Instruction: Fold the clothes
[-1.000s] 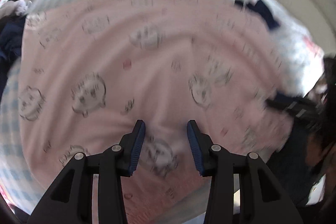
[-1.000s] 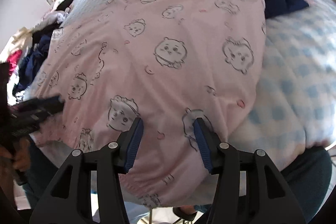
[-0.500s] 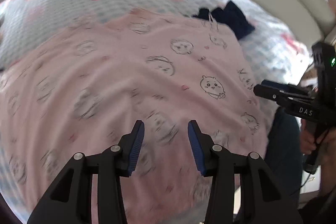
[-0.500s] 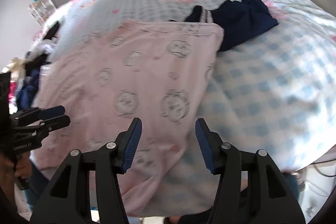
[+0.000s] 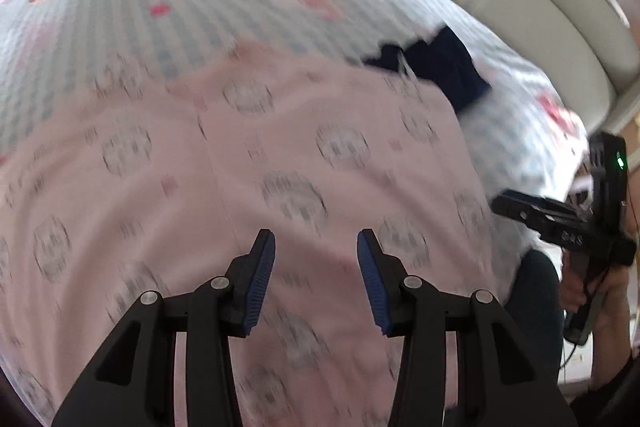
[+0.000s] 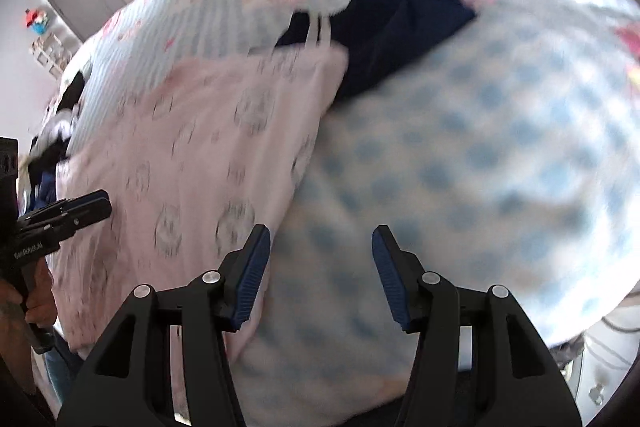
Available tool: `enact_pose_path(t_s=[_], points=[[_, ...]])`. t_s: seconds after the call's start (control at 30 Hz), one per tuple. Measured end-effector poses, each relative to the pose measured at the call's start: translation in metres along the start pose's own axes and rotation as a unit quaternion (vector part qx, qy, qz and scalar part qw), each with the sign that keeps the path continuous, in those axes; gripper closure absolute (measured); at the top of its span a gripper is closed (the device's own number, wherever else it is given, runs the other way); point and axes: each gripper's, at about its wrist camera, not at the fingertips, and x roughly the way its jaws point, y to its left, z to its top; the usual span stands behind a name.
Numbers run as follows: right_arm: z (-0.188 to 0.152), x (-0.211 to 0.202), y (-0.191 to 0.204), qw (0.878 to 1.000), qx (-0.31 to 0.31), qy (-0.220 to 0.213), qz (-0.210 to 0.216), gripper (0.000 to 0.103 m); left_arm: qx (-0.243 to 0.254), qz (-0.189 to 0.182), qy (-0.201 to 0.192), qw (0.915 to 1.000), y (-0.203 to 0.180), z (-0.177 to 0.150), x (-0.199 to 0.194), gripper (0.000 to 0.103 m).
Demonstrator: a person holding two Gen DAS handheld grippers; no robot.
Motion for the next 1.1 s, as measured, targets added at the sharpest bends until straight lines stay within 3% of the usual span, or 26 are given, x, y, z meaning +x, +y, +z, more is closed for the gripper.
enact_pose_path(t_s=[0.33, 0.4, 0.5, 0.53, 0.57, 0.6, 0.63, 0.73, 0.87, 0.93, 1.0, 1.03, 1.1], points=[[0.049, 0.032, -0.010, 1.000, 0.020, 0.012, 0.008, 0.046, -0.012, 0.043, -0.041, 0.9982, 0.030, 0.069, 0.028, 0.059], [0.054, 0.044, -0.006, 0.999, 0.027, 0.022, 0.034, 0.046, -0.009, 0.051, -0.038, 0.9979, 0.036, 0.088, 0.042, 0.057], [0.058, 0.061, 0.003, 0.996, 0.023, 0.036, 0.080, 0.048, -0.009, 0.049, -0.002, 0.9988, 0.049, 0.118, 0.073, 0.049], [0.058, 0.066, 0.006, 0.996, 0.023, 0.038, 0.078, 0.078, -0.010, 0.047, 0.011, 0.9988, 0.052, 0.124, 0.083, 0.049], [0.058, 0.072, 0.009, 0.996, 0.023, 0.041, 0.076, 0.096, -0.007, 0.046, 0.025, 0.9986, 0.052, 0.126, 0.092, 0.067], [0.060, 0.068, 0.013, 0.997, 0.013, 0.028, 0.065, 0.097, -0.004, 0.045, 0.039, 0.9982, 0.052, 0.129, 0.101, 0.089], [0.061, 0.064, 0.018, 0.998, 0.004, 0.015, 0.055, 0.099, 0.004, 0.048, 0.046, 0.9978, 0.051, 0.131, 0.106, 0.099], [0.067, 0.051, 0.032, 0.999, -0.025, -0.023, 0.024, 0.102, 0.044, 0.074, 0.024, 0.9960, 0.037, 0.134, 0.100, 0.099], [0.085, 0.033, 0.029, 0.998, -0.037, -0.059, -0.011, 0.102, 0.003, 0.071, -0.015, 0.9973, 0.048, 0.144, 0.089, 0.099], [0.088, 0.041, 0.022, 0.998, -0.028, -0.053, -0.020, 0.102, -0.013, 0.074, -0.009, 0.9972, 0.053, 0.145, 0.095, 0.098], [0.086, 0.071, 0.012, 1.000, -0.010, -0.007, -0.009, 0.102, -0.019, 0.077, 0.024, 0.9965, 0.058, 0.142, 0.111, 0.096], [0.083, 0.078, 0.007, 1.000, -0.001, 0.007, -0.003, 0.097, -0.025, 0.078, 0.037, 0.9960, 0.061, 0.140, 0.116, 0.092], [0.077, 0.092, -0.003, 0.999, 0.016, 0.036, 0.008, 0.088, -0.034, 0.064, 0.023, 0.9971, 0.061, 0.138, 0.104, 0.090]])
